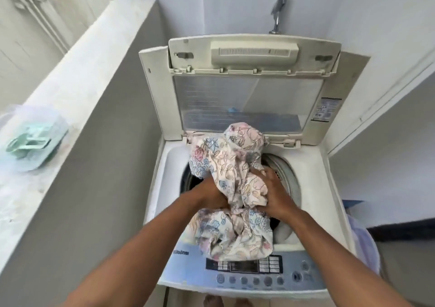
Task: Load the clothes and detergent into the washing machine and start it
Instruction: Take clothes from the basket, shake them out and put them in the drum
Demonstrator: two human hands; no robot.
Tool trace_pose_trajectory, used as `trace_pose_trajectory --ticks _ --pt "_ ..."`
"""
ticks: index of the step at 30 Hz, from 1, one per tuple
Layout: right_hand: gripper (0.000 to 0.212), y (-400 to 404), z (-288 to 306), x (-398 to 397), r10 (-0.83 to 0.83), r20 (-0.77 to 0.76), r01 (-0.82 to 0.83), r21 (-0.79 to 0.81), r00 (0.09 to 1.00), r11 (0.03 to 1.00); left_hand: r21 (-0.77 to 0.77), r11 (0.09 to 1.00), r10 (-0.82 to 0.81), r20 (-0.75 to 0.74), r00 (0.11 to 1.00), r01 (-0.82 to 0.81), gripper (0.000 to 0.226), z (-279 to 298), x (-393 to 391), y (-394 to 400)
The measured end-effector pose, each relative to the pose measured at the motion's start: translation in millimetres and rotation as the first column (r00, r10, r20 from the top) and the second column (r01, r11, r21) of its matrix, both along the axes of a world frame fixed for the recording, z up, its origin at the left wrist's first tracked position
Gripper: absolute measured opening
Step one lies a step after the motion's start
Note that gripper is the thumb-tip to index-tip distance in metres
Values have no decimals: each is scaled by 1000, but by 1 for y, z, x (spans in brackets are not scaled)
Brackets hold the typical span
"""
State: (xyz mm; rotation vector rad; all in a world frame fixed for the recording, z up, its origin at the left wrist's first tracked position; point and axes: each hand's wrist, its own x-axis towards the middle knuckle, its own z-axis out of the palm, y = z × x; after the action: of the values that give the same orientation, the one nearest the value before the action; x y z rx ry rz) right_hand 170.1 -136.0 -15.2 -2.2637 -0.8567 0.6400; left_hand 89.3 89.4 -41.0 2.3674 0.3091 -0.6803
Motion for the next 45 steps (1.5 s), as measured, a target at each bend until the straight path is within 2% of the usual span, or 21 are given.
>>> trace_pose_trajectory --ticks 1,4,9,11,14,16,18,20,22,29,34,37,39,42,43,45 --pt "123 6 -12 3 8 25 -7 -39 1000 999 17 1000 22 43 999 -23 39 -11 1 -1" --pt "123 25 -44 10 51 134 -23 -204 990 979 47 998 42 92 995 -46 40 -46 7 -2" --pt "124 47 -104 23 179 214 -80 -406 960 911 111 986 137 -109 984 -125 20 -94 11 -4" --pt "128 51 -126 28 194 187 -97 -431 963 897 133 974 209 -229 951 -183 22 -115 12 -5" --pt "128 55 -158 30 166 115 -94 -469 979 878 76 984 178 -292 940 -163 26 -140 16 -8" --pt "125 57 -173 29 127 66 -79 -491 990 868 120 978 204 -339 918 -173 32 -151 23 -9" --pt "123 58 -190 30 89 32 -61 -510 996 858 289 948 -18 -362 932 130 37 -169 31 -13" --pt "123 58 -203 36 85 15 -64 -527 996 847 280 943 -75 -345 936 178 40 -173 35 -18" --pt "123 59 -213 40 101 7 -80 -557 995 826 227 969 -28 -298 954 99 38 -189 37 -25" --pt "128 59 -241 43 59 -125 -129 -672 990 730 129 991 77 -397 915 -28 39 -219 28 -25" --pt "130 62 -236 43 6 -154 -108 -663 988 741 126 990 101 -399 911 -55 24 -211 26 -21" --pt "133 60 -216 40 -27 -222 -125 -640 975 758 160 984 138 -397 908 -80 36 -191 27 -18" --pt "130 60 -194 40 -44 -242 -122 -630 969 767 216 968 200 -345 917 -129 41 -169 29 -14" --pt "109 54 -160 35 -44 -222 -95 -579 974 810 197 947 296 -228 928 -254 16 -137 23 -9" --pt "99 50 -147 32 -51 -223 -81 -544 973 835 175 942 317 -180 931 -286 18 -125 17 -10" --pt "82 44 -120 25 -47 -241 -78 -483 969 872 112 929 362 -77 929 -353 48 -108 3 -13"
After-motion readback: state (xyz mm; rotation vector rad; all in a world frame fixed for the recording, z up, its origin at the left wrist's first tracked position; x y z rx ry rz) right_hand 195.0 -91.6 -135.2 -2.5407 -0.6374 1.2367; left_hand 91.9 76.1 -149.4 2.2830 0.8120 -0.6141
